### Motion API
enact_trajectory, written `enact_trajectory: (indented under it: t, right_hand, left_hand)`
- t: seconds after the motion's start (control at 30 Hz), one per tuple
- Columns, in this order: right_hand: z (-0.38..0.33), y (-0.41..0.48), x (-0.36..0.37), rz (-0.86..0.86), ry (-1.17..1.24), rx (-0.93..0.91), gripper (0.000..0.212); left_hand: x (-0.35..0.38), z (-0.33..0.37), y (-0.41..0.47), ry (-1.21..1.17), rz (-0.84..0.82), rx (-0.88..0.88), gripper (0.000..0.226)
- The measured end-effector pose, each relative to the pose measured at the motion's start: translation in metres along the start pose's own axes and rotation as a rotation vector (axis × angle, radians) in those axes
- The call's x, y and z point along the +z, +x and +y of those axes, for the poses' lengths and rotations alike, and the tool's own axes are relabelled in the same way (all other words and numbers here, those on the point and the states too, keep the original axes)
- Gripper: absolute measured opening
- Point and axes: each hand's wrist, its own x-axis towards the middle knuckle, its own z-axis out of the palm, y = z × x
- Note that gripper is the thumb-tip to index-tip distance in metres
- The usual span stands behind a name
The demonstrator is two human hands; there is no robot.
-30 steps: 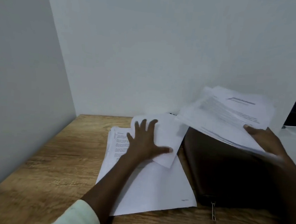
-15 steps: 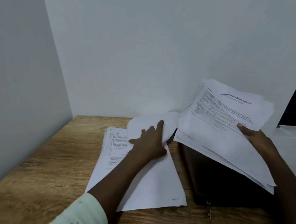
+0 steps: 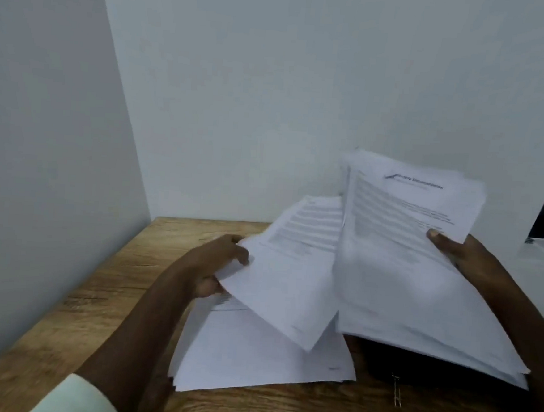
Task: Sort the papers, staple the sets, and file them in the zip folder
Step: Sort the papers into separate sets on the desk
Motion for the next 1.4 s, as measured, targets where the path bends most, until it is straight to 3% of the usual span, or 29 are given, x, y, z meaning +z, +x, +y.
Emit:
enact_trajectory:
  t: [0.17,0.33,0.47,0.57,0.63,0.7,0.77,0.83,0.93,1.03,1.1,1.23,1.4]
  right_hand:
    - [0.018,0.003,0.006,0.006,-0.089,0.054,0.039]
    - [0.02,0.003,0.016,0.002,-0.126,0.017,0.04]
    - [0.024,0.006,0.01,0.0,-0.052,0.092,0.037]
    - [0.019,0.005,0.003,0.048,0.086,0.123,0.035]
    - [0.016,0.003,-0.001,0.054,0.228,0.128,0.033]
    - [0.014,0.003,-0.001,0.0,0.353,0.145,0.031]
    - [0.011,0.002,0.008,-0.118,0.402,0.131,0.028]
    - [0.014,0.004,0.016,-0.17,0.396,0.098,0.033]
    - [0.024,0.011,0.023,-0.164,0.366,0.08,0.04]
    - [0.033,0.013,0.022,-0.193,0.319,0.074,0.046]
    - [0.034,0.015,0.015,-0.161,0.364,0.103,0.044]
    - [0.031,0.014,0.006,-0.147,0.433,0.087,0.043]
    - [0.014,0.0,0.021,-0.193,0.413,0.056,0.035]
  left_hand:
    - [-0.005,0.001,0.016,0.132,-0.163,-0.099,0.036]
    - [0.0,0.023,0.04,0.248,-0.119,-0.128,0.038]
    - [0.008,0.023,0.055,0.397,-0.001,-0.105,0.012]
    - [0.013,0.015,0.054,0.454,0.029,-0.043,0.009]
    - [0.013,0.005,0.046,0.298,-0.003,-0.043,0.02]
    - [0.012,0.001,0.035,0.111,-0.14,-0.079,0.026]
    - [0.011,0.0,0.031,0.004,-0.289,-0.104,0.019]
    - [0.015,0.003,0.035,0.08,-0.307,-0.119,0.008]
    - [0.033,0.0,0.046,0.216,-0.255,-0.148,0.013]
    - [0.048,-0.012,0.055,0.212,-0.146,-0.065,0.021]
    - [0.047,-0.02,0.055,0.068,-0.072,0.012,0.007]
    - [0.032,-0.024,0.051,-0.349,0.061,0.137,0.021]
    - [0.025,-0.03,0.045,-0.55,0.117,0.198,0.024]
